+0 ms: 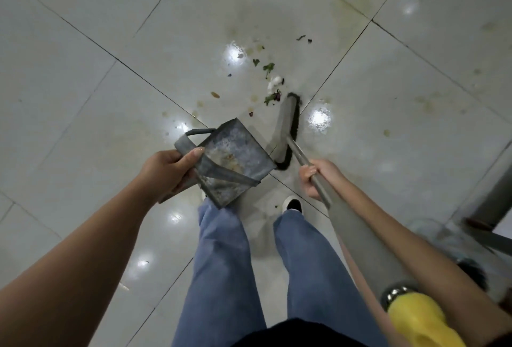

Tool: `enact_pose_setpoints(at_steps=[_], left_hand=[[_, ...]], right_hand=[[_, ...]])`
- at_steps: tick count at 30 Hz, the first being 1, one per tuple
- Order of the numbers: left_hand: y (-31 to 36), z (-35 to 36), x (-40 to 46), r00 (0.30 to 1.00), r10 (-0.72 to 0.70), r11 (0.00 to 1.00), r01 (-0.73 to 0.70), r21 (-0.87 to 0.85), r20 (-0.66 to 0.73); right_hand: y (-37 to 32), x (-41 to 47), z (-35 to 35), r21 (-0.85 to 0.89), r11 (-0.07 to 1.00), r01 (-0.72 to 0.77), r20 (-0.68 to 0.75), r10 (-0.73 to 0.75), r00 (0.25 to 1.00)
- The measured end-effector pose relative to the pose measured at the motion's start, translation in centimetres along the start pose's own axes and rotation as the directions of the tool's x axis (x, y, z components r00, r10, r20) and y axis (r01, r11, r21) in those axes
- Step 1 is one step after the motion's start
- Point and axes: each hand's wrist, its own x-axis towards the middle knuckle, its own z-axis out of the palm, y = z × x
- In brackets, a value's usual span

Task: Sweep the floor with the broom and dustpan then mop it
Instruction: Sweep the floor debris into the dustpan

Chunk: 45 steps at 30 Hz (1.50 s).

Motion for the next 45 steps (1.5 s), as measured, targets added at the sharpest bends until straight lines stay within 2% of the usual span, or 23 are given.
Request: enact_pose_setpoints(at_steps=[2,4,9,12,14,18,22,30,34,40,45], left_hand=[[-0.1,-1.0,1.1,0.999,0.043,0.999,-0.043,0.016,0.03],[0.0,-2.1,1.7,0.995,0.084,0.995,-0.087,0.057,0.062],[0.0,-4.9,3.0,0.982,0.102,0.992,-0.113,0.059,0.158],[-0.8,-6.9,3.9,0.977,0.115,0.986,-0.134,0.099,0.177],[-1.3,-8.0,4.7,0.976,0.112,0.981,-0.138,0.134,0.186],[-2.4,-8.9,5.9,0.966,0.133,0.957,-0.183,0.227,0.22],[-2.7,-9.0,6.2,0.95,0.161,0.907,-0.249,0.339,0.267],[-1.2,-8.3,5.3,0.908,0.24,0.86,-0.362,0.36,0.343],[-1.7,-7.4,4.4,0.905,0.226,0.862,-0.358,0.359,0.361],[-3.1,-7.7,3.3,0.854,0.376,0.717,-0.514,0.472,0.359],[-3.3,-8.3,3.8,0.83,0.377,0.639,-0.554,0.534,0.41]], right_hand=[[0.1,-0.1,0.9,0.155,0.987,0.028,0.066,-0.039,0.997],[0.3,-1.1,1.5,0.23,0.97,0.073,0.063,-0.09,0.994],[2.9,-3.3,2.0,0.127,0.982,0.139,-0.138,-0.121,0.983],[4.4,-1.7,2.1,0.081,0.981,0.174,-0.284,-0.145,0.948],[5.3,0.2,2.4,0.1,0.981,0.168,-0.321,-0.128,0.938],[7.9,3.3,3.8,0.232,0.966,0.11,-0.208,-0.061,0.976],[10.1,1.9,3.9,0.333,0.933,0.136,-0.073,-0.119,0.99],[15.5,-3.7,-1.8,0.473,0.861,0.187,-0.152,-0.13,0.98],[19.3,-3.8,-5.5,0.52,0.824,0.226,-0.224,-0.124,0.967],[24.5,0.1,-5.2,0.658,0.73,0.185,-0.133,-0.13,0.983],[24.3,1.7,-1.9,0.708,0.692,0.144,-0.008,-0.197,0.98]])
